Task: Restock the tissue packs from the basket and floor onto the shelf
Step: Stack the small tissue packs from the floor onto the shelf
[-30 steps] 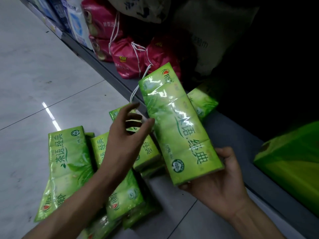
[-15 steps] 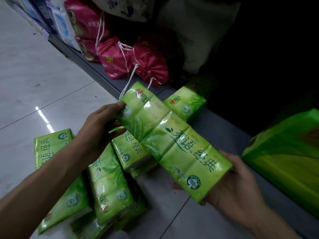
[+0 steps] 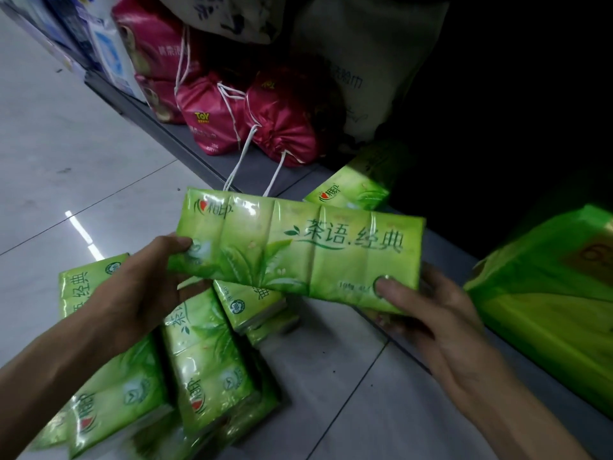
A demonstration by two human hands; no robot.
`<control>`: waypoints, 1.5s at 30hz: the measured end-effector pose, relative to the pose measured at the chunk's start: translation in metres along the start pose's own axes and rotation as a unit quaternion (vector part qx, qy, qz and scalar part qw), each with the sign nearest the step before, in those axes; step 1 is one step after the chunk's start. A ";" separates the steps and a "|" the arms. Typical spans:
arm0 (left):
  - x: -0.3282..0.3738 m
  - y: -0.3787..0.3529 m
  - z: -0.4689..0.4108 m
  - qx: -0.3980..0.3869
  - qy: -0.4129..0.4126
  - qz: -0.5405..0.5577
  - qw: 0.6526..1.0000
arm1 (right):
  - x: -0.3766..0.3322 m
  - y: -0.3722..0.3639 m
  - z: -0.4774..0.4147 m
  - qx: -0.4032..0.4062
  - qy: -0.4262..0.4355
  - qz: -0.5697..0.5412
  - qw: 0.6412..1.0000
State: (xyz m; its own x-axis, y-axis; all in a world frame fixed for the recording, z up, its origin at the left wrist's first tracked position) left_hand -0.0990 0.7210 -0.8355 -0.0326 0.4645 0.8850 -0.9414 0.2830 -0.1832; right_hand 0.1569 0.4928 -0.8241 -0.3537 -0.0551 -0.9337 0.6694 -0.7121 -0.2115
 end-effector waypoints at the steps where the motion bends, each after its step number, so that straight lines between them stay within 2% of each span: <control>1: -0.004 -0.001 0.003 -0.015 0.001 -0.035 0.999 | -0.006 0.005 -0.001 0.032 0.009 -0.034 0.999; 5: -0.034 -0.011 0.019 -0.078 0.020 -0.139 0.987 | -0.023 0.023 -0.009 0.140 0.032 -0.115 0.983; 9: -0.075 -0.031 0.032 -0.115 0.090 -0.153 0.977 | -0.024 0.037 -0.012 0.204 0.048 -0.086 0.974; 12: -0.093 -0.050 0.040 -0.128 0.115 -0.115 0.978 | -0.014 0.038 -0.009 0.212 0.041 -0.047 0.975; 16: -0.098 -0.081 0.054 -0.142 0.101 -0.113 0.978 | -0.002 0.033 0.000 0.219 0.035 -0.057 0.973; 21: -0.087 -0.124 0.062 -0.155 0.079 -0.133 0.976 | 0.005 0.025 0.008 0.215 0.063 -0.015 0.975; 25: -0.083 -0.153 0.054 -0.141 0.079 -0.147 0.976 | 0.007 0.021 0.005 0.205 0.085 0.033 0.974; 30: -0.088 -0.192 0.037 -0.141 0.110 -0.138 0.974 | -0.003 0.031 -0.013 0.251 0.109 0.079 0.959; 35: -0.079 -0.219 0.027 -0.125 0.120 -0.168 0.971 | -0.015 0.037 -0.034 0.260 0.114 0.088 0.955; 45: -0.073 -0.233 0.032 -0.090 0.121 -0.156 0.976 | -0.012 0.044 -0.057 0.285 0.097 0.080 0.950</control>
State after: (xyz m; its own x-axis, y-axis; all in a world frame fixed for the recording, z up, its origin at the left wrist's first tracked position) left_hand 0.1121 0.5940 -0.8436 0.3469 0.5104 0.7868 -0.8177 0.5755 -0.0128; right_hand 0.2279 0.5020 -0.8385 -0.1122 -0.1042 -0.9882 0.2229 -0.9718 0.0772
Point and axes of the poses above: each hand's wrist, its own z-axis away from the middle knuckle, its own y-axis out of the back of the hand, x = y × z, the point moved 9 cm from there along -z, towards the middle knuckle, and after that the axes turned 8 degrees about x, right-handed, at the moved point
